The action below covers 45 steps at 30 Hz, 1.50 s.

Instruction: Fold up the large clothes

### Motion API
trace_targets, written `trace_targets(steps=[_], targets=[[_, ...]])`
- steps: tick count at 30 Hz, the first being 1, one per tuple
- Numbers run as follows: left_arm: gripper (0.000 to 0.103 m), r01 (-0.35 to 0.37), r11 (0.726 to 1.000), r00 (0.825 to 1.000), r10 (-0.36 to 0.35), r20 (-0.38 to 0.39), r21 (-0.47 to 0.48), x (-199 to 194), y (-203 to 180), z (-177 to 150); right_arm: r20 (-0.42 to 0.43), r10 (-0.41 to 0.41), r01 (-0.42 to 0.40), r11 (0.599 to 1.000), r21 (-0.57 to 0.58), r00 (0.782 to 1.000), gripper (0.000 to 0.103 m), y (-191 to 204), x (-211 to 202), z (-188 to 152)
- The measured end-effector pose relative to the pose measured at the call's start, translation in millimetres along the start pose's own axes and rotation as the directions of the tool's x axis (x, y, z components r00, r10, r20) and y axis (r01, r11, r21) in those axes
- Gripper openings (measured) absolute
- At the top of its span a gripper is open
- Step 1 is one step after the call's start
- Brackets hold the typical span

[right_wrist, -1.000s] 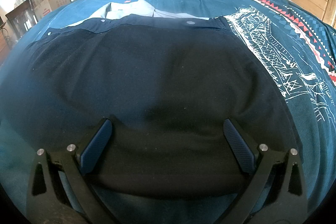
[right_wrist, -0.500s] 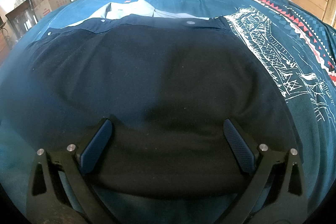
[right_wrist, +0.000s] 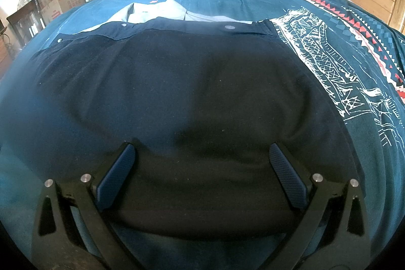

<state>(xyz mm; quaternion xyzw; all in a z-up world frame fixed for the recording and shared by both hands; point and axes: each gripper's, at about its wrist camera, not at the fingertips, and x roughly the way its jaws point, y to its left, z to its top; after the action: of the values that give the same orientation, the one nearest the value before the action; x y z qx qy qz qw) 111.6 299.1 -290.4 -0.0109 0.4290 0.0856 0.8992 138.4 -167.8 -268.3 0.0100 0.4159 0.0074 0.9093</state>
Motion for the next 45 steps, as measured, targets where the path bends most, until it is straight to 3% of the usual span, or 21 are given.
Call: trace_targets(steps=[45], targets=[[0.103, 0.033, 0.999, 0.999, -0.033, 0.001, -0.016, -1.7, 6.0, -0.4, 0.001, 0.001, -0.001, 1.000, 0.000, 1.000, 0.103, 0.3, -0.2, 0.0]])
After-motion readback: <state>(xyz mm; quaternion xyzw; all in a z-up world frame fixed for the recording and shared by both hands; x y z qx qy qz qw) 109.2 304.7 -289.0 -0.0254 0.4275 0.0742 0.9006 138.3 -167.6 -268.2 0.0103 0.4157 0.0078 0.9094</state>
